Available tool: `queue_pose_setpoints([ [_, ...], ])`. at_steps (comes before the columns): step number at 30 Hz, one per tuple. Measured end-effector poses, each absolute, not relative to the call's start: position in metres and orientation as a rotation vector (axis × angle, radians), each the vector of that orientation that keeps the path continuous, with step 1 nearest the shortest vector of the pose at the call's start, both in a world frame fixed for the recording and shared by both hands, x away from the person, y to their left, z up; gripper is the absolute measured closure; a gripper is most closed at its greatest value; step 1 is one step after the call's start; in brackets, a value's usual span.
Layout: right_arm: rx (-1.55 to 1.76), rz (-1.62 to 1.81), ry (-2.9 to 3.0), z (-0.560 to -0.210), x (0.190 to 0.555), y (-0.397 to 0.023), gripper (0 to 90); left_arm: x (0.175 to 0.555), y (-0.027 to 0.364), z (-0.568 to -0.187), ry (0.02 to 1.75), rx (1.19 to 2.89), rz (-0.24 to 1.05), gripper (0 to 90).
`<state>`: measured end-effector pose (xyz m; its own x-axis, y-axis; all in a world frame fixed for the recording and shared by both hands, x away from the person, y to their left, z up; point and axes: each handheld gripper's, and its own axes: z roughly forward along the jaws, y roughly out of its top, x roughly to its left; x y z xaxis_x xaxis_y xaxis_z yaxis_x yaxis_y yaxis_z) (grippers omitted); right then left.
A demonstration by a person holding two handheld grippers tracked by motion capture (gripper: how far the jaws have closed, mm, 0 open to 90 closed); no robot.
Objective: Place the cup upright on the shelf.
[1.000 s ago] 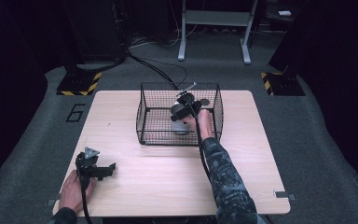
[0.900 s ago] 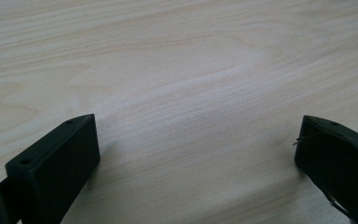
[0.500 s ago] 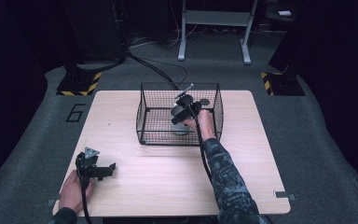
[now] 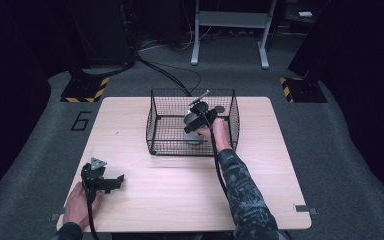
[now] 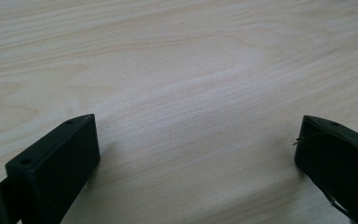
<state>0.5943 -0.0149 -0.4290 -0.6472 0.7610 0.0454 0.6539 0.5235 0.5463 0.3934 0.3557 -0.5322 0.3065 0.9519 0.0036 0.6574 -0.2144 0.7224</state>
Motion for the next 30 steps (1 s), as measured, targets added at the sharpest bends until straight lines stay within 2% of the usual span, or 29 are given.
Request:
queue_pose_setpoints([
  [13, 1.196, 0.958, 2.492, -0.4, 0.576, -0.034, 0.0, 0.394, 0.356, -0.532, 1.424, 1.958, 0.614, 0.0],
  [30, 1.026, 1.102, 2.435, -0.365, 0.506, -0.064, 0.0, 0.394, 0.356, -0.533, 1.422, 1.952, 0.618, 0.0],
])
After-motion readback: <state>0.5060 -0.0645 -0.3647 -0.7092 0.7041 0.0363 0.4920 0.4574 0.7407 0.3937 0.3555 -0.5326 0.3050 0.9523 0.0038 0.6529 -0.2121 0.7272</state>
